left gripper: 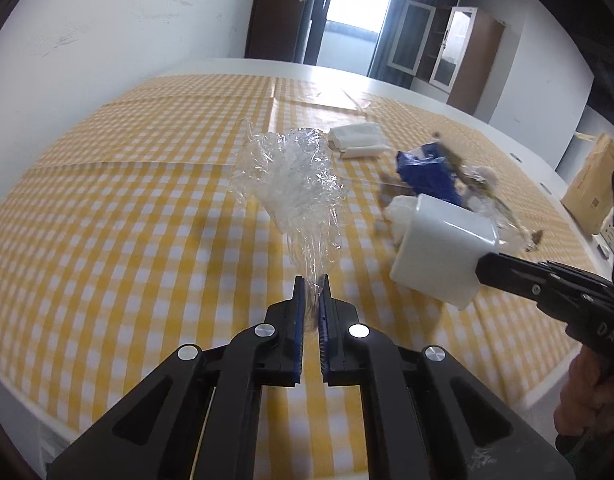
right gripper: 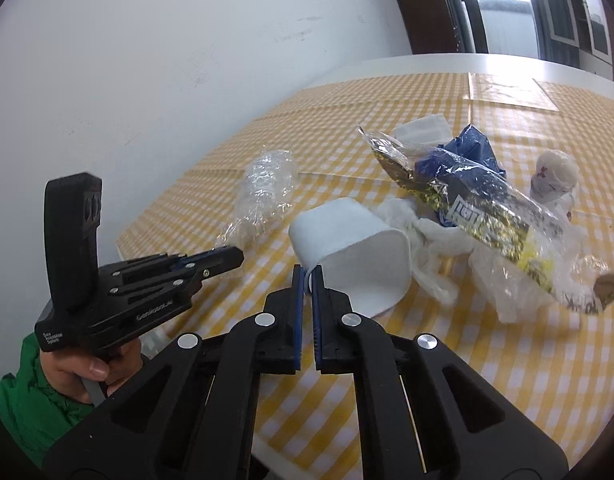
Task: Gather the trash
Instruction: 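Grasp the white plastic cup with the right tool while the left tool grasps clear plastic film, then carry the white cup and clear film down over the blue wastebasket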
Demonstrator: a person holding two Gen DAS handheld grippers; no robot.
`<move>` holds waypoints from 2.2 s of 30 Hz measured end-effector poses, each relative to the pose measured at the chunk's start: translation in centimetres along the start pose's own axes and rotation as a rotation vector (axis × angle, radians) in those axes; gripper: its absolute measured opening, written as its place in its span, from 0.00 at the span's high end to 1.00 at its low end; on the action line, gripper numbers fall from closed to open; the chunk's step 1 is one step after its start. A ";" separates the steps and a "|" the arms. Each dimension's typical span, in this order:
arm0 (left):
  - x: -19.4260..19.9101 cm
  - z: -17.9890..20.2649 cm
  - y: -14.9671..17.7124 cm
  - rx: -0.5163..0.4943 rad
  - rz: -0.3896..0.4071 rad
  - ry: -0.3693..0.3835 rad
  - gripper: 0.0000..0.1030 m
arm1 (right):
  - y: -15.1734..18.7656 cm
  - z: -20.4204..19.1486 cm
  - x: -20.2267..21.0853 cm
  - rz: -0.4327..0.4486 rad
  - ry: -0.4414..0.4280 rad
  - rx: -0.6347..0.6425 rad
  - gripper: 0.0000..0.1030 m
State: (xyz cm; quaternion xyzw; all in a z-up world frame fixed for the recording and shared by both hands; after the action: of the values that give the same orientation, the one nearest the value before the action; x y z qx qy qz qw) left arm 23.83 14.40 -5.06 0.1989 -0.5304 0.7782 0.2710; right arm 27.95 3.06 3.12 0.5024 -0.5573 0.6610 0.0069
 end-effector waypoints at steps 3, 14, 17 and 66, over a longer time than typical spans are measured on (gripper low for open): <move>2.5 1.8 1.6 -0.029 0.023 0.027 0.95 | 1.2 -0.6 2.6 0.041 0.004 -0.009 0.97; 7.7 6.3 7.8 -0.056 0.064 0.137 0.95 | 8.9 -2.0 10.9 0.138 0.075 0.042 0.97; 8.9 7.3 9.7 -0.088 0.069 0.130 0.95 | 11.3 -1.9 12.4 0.137 0.091 0.035 0.97; -7.9 -0.4 27.2 0.113 -0.511 0.143 0.95 | 29.3 2.4 -5.8 -0.365 0.199 -0.069 0.97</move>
State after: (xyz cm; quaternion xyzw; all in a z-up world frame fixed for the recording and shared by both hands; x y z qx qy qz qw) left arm 12.73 5.21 -29.47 0.2858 -0.3985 0.7249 0.4838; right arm 15.71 -6.66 -22.47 0.5266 -0.4760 0.6757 0.1990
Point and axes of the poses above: each gripper's, at about its wrist camera, not at the fingertips, and x roughly against the way its jaws point, z to its right, y to its underside, the point moved 5 cm from there along -x, roughly the way its jaws point, and after that the axes turned 15 degrees about y, right-handed, at the moved point
